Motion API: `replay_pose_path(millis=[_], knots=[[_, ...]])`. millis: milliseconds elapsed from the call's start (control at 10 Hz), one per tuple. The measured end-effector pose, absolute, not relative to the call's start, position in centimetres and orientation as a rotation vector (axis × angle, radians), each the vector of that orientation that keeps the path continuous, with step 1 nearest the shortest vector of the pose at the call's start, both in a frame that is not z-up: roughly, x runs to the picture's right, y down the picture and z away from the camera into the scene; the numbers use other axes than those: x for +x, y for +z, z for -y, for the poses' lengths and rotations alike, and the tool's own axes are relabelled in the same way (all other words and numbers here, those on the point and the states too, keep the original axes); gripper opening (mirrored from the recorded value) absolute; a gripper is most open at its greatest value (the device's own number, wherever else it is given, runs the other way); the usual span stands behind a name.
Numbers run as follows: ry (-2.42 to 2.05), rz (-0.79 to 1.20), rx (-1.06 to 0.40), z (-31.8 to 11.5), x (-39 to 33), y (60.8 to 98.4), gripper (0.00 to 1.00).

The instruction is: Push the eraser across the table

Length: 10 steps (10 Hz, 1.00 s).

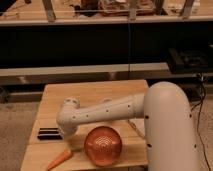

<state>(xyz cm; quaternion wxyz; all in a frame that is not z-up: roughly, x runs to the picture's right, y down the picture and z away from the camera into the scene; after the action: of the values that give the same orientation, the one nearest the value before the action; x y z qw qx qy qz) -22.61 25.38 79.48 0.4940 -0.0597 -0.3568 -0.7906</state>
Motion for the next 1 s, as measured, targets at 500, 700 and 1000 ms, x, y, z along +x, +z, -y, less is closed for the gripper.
replay_pose_path(millis=[500,700,1000], knots=[[-1.944,0.895,-0.110,-25.4,-24.7,80.0,0.00],[-1.954,0.898,-0.094,-25.0,-25.3,80.1,0.00],[-1.970,0.907,-0.069,-24.5,-26.5,80.2,0.00]])
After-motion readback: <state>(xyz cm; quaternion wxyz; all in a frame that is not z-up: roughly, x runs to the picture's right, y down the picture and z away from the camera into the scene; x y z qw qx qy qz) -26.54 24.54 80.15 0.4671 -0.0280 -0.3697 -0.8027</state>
